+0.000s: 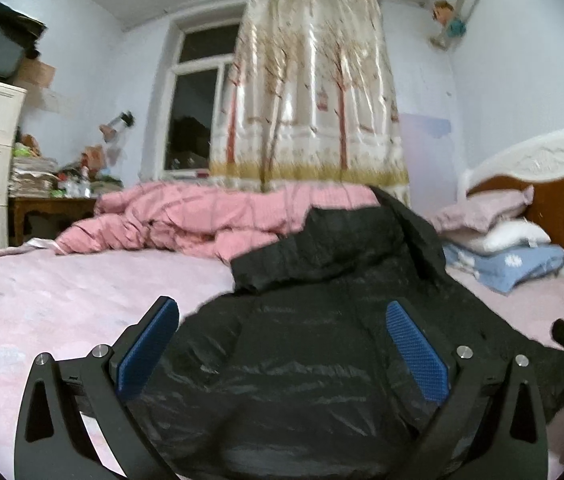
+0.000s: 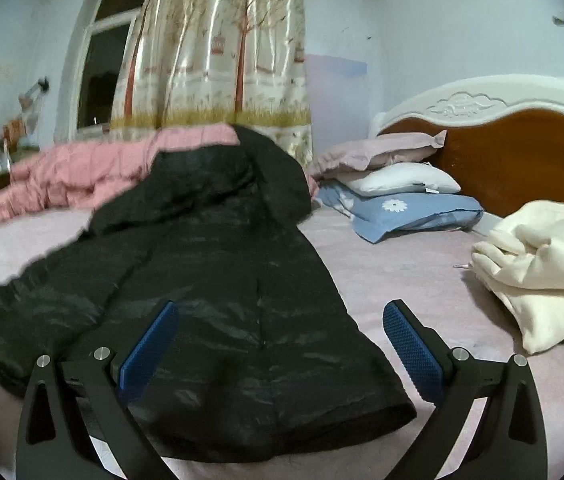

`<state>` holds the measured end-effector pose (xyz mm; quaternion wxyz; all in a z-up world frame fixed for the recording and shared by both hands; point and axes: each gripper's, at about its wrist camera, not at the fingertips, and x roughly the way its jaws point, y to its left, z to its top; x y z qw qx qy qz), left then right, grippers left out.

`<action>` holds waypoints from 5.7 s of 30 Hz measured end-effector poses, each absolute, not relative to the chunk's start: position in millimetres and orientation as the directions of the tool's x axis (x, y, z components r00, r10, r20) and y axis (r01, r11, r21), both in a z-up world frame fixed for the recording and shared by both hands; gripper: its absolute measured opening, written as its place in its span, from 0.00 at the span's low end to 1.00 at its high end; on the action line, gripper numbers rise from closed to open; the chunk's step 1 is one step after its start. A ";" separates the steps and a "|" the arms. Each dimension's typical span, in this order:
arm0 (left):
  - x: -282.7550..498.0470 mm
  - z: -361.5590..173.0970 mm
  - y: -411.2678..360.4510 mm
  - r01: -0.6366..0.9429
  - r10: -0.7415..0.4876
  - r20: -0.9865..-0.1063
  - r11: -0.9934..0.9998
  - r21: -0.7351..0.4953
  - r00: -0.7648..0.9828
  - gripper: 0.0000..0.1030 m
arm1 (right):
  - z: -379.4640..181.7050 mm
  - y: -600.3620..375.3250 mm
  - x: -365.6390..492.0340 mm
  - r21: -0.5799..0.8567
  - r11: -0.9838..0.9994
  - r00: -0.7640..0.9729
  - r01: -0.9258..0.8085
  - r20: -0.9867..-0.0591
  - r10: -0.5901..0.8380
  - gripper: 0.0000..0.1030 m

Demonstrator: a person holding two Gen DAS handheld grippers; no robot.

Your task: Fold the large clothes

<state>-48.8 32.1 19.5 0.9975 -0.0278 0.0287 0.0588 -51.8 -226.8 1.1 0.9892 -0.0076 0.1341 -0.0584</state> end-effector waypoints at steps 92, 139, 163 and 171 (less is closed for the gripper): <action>66.8 71.0 142.0 -0.361 0.295 -0.597 0.933 0.010 0.746 0.07 | 71.4 -321.4 33.9 0.147 0.982 0.826 0.116 -0.564 -0.013 0.01; 4.0 -11.0 159.2 -0.321 0.098 -0.643 0.917 -0.238 0.759 0.98 | -28.6 -355.8 18.5 0.451 0.891 0.683 0.049 -0.667 0.300 0.73; -30.3 -22.9 148.2 -0.193 -0.105 -0.640 0.906 -0.378 0.761 0.08 | -35.3 -380.2 -44.7 0.547 0.827 0.737 0.134 -0.613 0.285 0.06; -82.6 -47.2 171.1 -0.328 -0.186 -0.710 0.788 -0.521 0.679 0.09 | -18.0 -360.9 -124.1 0.441 0.893 0.721 0.090 -0.647 0.247 0.06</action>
